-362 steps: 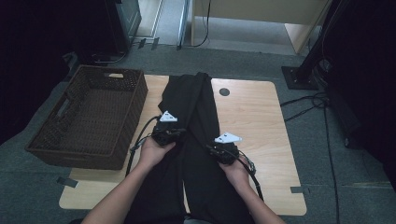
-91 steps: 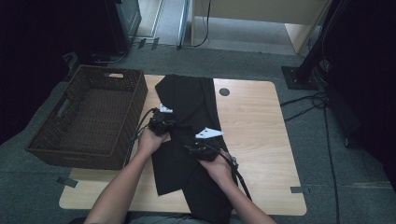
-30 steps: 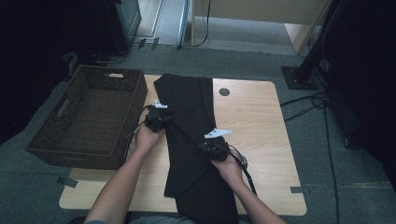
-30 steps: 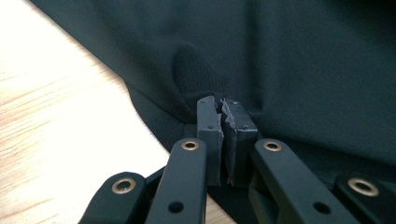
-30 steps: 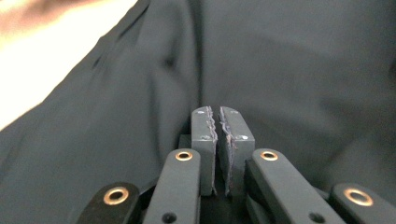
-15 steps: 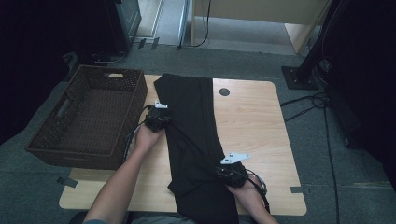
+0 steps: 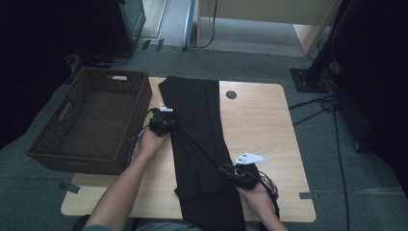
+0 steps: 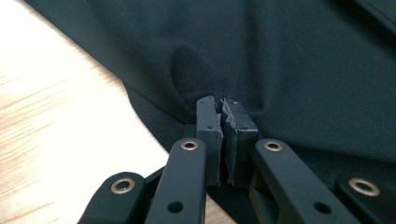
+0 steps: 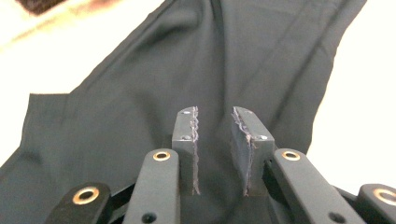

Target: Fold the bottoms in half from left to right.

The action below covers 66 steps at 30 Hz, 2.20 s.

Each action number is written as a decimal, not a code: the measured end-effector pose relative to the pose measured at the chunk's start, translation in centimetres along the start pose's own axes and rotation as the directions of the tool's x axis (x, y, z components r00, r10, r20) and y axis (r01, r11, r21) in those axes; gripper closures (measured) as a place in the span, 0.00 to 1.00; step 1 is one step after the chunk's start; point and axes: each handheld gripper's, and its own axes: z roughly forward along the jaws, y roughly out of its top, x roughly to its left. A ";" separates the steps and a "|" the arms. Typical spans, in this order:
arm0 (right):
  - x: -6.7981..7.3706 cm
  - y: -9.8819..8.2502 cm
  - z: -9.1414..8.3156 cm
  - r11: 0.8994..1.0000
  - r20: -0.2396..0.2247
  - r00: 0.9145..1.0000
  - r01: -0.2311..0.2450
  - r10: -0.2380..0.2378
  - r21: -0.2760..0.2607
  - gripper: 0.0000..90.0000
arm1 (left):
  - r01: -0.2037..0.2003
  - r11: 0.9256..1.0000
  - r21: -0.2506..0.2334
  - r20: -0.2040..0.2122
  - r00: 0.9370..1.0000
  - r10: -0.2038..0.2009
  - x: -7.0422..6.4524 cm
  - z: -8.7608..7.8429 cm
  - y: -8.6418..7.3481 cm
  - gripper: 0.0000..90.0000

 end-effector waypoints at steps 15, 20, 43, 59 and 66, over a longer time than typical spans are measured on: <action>2.5 5.1 8.6 0.999 -0.062 0.998 -0.003 0.000 -0.050 0.55 | 0.025 1.000 -0.005 0.011 1.000 -0.025 0.1 0.0 -0.1 0.94; 3.4 5.8 11.1 1.000 -0.035 0.999 0.025 -0.025 0.006 0.63 | 0.026 1.000 -0.005 0.014 1.000 -0.026 0.0 0.0 -0.1 0.92; 7.8 5.3 12.1 0.991 -0.154 0.981 0.127 -0.119 0.039 0.76 | -0.049 0.999 0.006 -0.019 0.999 0.049 -1.0 -0.3 -0.4 0.87; -4.1 6.7 9.4 0.998 0.176 0.984 -0.034 0.042 -0.050 0.61 | 0.006 1.000 -0.014 0.009 1.000 -0.006 -0.7 -0.5 -0.7 0.85; -4.7 6.3 10.0 1.000 0.238 0.971 0.002 -0.003 0.006 0.86 | 0.002 1.000 -0.021 0.000 1.000 -0.002 -0.9 -0.4 -0.8 0.85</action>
